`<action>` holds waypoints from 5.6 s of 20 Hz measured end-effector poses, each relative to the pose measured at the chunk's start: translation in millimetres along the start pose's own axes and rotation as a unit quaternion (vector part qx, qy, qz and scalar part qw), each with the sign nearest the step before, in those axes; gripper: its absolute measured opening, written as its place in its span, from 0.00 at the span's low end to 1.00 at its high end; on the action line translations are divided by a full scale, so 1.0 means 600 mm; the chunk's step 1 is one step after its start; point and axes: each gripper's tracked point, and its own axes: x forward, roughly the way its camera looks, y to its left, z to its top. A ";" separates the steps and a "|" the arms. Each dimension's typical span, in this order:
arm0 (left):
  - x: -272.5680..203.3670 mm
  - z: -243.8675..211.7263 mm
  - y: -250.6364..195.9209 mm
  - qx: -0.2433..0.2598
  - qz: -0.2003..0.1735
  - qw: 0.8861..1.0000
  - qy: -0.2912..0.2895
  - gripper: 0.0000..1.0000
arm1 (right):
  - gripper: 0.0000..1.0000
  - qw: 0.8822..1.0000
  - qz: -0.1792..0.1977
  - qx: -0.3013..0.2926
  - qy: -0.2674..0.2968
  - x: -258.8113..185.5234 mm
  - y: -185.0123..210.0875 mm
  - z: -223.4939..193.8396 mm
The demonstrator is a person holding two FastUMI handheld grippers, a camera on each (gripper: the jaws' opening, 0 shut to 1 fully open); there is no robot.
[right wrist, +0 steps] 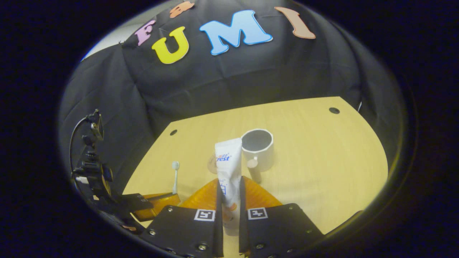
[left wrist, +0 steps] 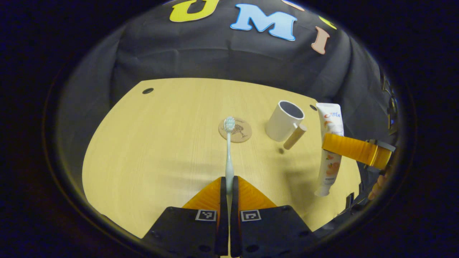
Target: Put the toothbrush and toothpaste on the desktop into the cup, then pick up the cup and place it on the coaster on the desktop.
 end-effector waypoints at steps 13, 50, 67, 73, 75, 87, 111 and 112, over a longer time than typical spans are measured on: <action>-0.012 0.169 -0.018 0.020 -0.025 0.990 -0.137 0.10 | 0.18 0.986 -0.006 -0.038 -0.159 0.058 0.025 0.198; 0.047 0.279 -0.073 0.005 -0.053 0.975 -0.217 0.10 | 0.40 0.986 -0.097 -0.105 -0.088 0.213 -0.120 0.105; 0.096 0.404 -0.198 -0.065 -0.197 0.917 -0.340 0.09 | 0.93 0.982 -0.123 -0.024 -0.143 -0.023 -0.162 0.166; 0.169 0.387 -0.237 -0.059 -0.204 0.924 -0.317 0.10 | 0.92 0.986 -0.122 0.010 -0.111 -0.039 -0.174 0.120; 0.179 0.371 -0.247 -0.048 -0.202 0.928 -0.311 0.10 | 0.93 0.987 -0.118 0.013 -0.105 -0.037 -0.173 0.112; 0.202 0.322 -0.249 -0.003 -0.170 0.947 -0.273 0.12 | 0.93 0.991 -0.100 0.015 -0.086 -0.009 -0.168 0.118; 0.061 0.294 -0.095 0.018 -0.069 0.959 -0.276 0.96 | 0.93 0.992 -0.103 -0.005 0.074 0.095 -0.105 0.055; 0.056 0.294 -0.089 0.020 -0.066 0.958 -0.277 0.96 | 0.93 0.990 -0.107 -0.007 0.087 0.103 -0.106 0.048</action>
